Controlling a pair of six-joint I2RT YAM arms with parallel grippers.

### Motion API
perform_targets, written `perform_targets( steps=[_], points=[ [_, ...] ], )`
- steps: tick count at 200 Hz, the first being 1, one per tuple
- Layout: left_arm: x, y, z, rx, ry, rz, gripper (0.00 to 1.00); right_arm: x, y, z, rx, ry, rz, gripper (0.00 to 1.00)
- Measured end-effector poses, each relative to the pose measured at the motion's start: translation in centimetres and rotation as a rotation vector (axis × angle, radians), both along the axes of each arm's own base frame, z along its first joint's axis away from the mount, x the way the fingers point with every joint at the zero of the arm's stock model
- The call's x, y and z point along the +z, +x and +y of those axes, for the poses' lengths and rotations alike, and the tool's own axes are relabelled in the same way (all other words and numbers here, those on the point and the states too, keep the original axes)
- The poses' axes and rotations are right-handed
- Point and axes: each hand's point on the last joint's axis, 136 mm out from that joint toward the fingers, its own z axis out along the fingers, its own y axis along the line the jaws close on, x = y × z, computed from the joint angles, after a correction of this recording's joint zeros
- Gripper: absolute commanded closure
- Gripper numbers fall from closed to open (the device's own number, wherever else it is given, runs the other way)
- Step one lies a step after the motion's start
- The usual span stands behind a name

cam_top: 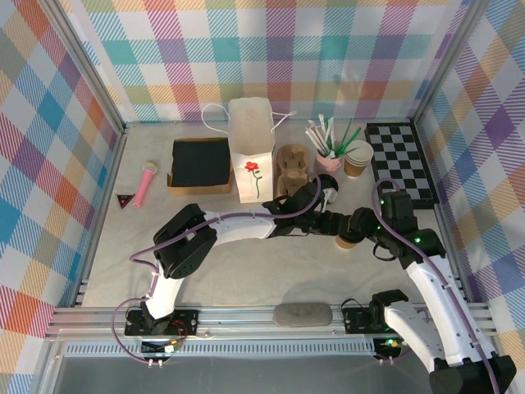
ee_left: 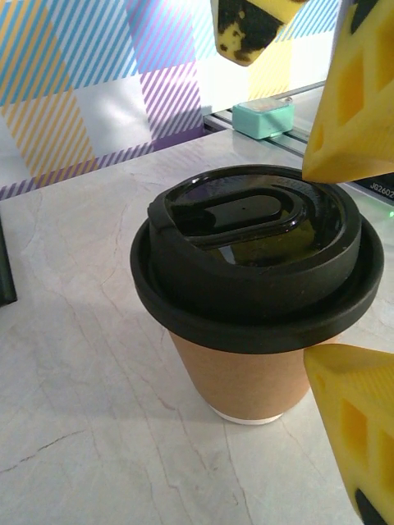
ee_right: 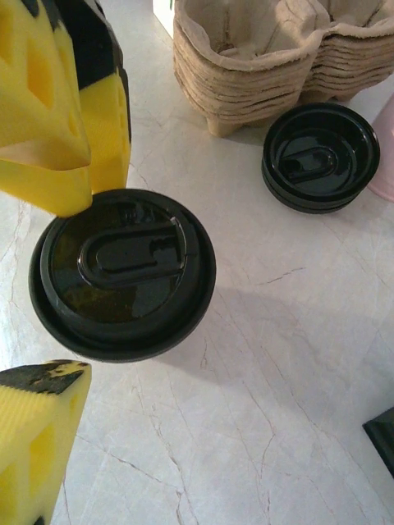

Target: Pack the takeout coffee

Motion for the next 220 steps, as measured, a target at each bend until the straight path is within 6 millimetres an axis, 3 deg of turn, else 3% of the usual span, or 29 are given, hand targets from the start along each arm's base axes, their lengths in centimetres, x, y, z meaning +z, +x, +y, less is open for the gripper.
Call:
perform_targets(
  steps=[41,80,142,181,220],
  points=[
    [-0.5,0.2,0.5,0.003,0.008,0.008,0.36,0.7,0.2,0.4,0.037,-0.002,-0.021,0.32],
    [-1.2,1.7,3.7,0.045,0.037,0.024,0.31,1.3,0.4,1.6,0.15,0.001,-0.051,0.3],
    [4.5,3.0,10.5,0.124,-0.016,-0.066,0.31,5.2,2.7,4.1,0.403,-0.063,-0.18,0.31],
    [5.7,2.8,16.0,0.209,-0.011,-0.109,0.31,7.2,3.5,8.1,0.623,-0.096,-0.299,0.31],
    [4.3,1.9,21.2,0.315,0.039,-0.109,0.31,6.0,3.7,14.0,0.93,-0.165,-0.362,0.3]
  ],
)
